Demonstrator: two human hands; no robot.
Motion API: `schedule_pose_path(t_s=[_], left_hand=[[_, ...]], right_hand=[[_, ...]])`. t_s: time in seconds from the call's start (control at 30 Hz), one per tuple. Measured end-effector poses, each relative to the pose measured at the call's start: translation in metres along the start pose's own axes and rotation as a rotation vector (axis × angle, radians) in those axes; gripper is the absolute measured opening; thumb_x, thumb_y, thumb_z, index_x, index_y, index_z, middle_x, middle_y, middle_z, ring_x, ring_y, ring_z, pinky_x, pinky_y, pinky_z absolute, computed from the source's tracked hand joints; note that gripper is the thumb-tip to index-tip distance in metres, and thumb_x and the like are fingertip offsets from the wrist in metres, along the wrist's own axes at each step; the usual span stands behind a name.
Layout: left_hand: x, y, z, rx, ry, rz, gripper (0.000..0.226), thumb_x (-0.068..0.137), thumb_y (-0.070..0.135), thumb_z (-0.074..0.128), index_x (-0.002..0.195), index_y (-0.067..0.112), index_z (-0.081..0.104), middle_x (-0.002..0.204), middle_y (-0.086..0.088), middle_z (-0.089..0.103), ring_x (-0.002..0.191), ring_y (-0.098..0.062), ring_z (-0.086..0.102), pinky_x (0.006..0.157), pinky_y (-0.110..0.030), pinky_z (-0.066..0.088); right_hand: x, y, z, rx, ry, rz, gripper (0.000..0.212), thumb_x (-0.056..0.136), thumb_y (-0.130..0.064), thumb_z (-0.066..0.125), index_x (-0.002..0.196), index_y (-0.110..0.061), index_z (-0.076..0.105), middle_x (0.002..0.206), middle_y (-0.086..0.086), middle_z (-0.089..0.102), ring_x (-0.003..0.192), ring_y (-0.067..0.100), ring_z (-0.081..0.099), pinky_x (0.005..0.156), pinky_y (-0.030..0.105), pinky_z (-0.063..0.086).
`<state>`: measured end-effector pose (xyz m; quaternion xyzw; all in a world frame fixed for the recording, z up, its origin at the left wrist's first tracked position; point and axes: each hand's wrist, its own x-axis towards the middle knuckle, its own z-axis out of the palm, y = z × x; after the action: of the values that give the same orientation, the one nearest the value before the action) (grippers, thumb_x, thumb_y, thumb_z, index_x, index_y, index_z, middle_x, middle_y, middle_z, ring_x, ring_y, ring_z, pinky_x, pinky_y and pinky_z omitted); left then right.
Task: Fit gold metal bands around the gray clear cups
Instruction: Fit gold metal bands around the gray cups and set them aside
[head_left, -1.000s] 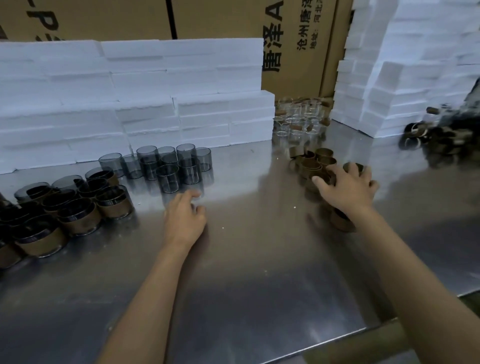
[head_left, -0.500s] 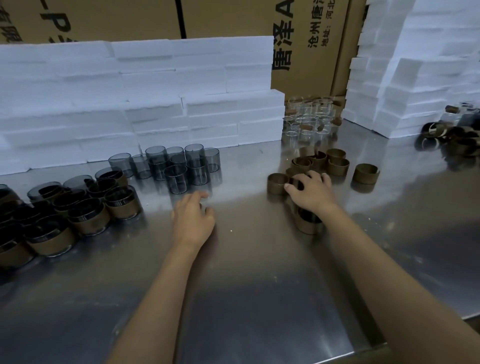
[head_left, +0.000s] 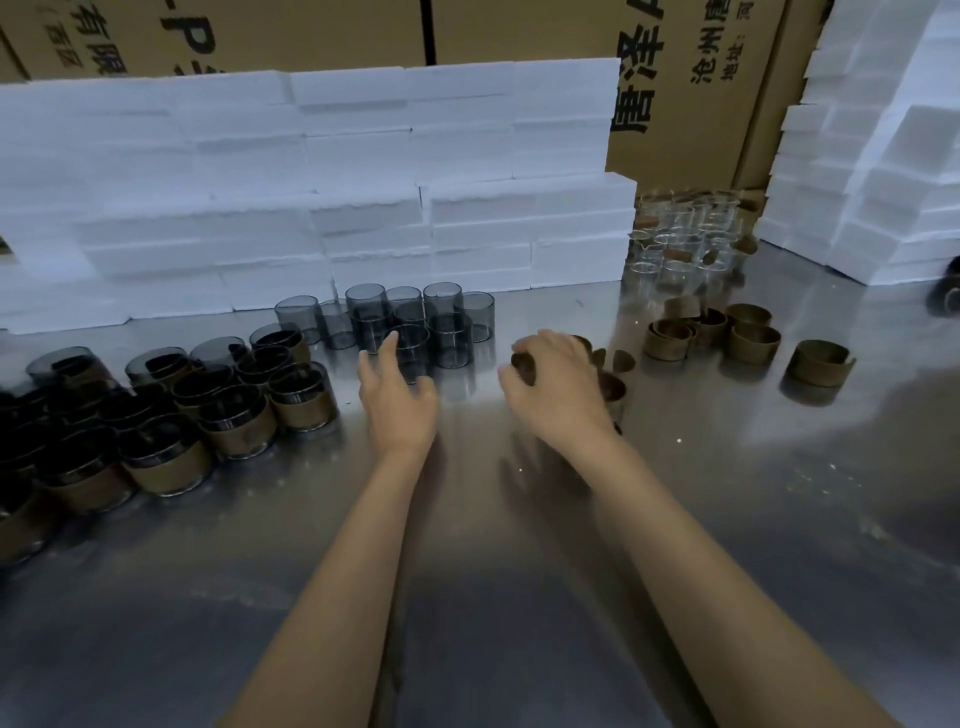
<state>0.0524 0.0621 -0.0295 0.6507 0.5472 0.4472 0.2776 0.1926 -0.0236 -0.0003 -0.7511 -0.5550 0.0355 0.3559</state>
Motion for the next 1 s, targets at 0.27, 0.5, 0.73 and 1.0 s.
schedule_pose_path(t_s=[0.27, 0.5, 0.73, 1.0], left_hand=[[0.015, -0.009, 0.0, -0.028, 0.084, 0.163, 0.013, 0.095, 0.008, 0.066, 0.104, 0.0, 0.06, 0.116, -0.017, 0.061, 0.098, -0.021, 0.052, 0.077, -0.018, 0.033], [-0.01, 0.011, -0.023, -0.579, -0.178, -0.089, 0.056, 0.072, 0.034, 0.091, 0.111, 0.028, 0.052, 0.107, 0.002, 0.072, 0.086, -0.005, 0.071, 0.076, -0.02, 0.053], [-0.027, 0.022, -0.038, -0.716, -0.41, -0.168, 0.04, 0.06, 0.06, 0.085, 0.08, 0.029, 0.072, 0.094, 0.001, 0.075, 0.092, -0.011, 0.07, 0.081, -0.033, 0.045], [-0.029, 0.026, -0.051, -0.49, -0.428, -0.058, 0.05, 0.067, 0.061, 0.084, 0.094, 0.02, 0.072, 0.086, 0.021, 0.076, 0.077, 0.015, 0.064, 0.074, -0.022, 0.04]], right_hand=[[-0.022, -0.022, 0.04, 0.363, -0.109, 0.04, 0.036, 0.101, -0.027, 0.056, 0.135, -0.017, 0.06, 0.141, -0.003, 0.058, 0.133, 0.012, 0.048, 0.101, 0.019, 0.031], [-0.02, -0.024, 0.03, 0.916, -0.123, 0.423, 0.055, 0.09, -0.063, 0.063, 0.129, -0.024, 0.057, 0.12, -0.004, 0.063, 0.116, 0.014, 0.061, 0.101, 0.029, 0.05], [-0.026, -0.028, 0.016, 1.22, -0.408, 0.29, 0.075, 0.081, -0.076, 0.063, 0.129, -0.019, 0.067, 0.121, 0.009, 0.074, 0.111, 0.028, 0.072, 0.091, 0.037, 0.058], [-0.025, -0.025, 0.009, 1.274, -0.401, 0.381, 0.081, 0.093, -0.073, 0.04, 0.12, -0.003, 0.07, 0.1, 0.027, 0.075, 0.08, 0.028, 0.075, 0.068, 0.03, 0.06]])
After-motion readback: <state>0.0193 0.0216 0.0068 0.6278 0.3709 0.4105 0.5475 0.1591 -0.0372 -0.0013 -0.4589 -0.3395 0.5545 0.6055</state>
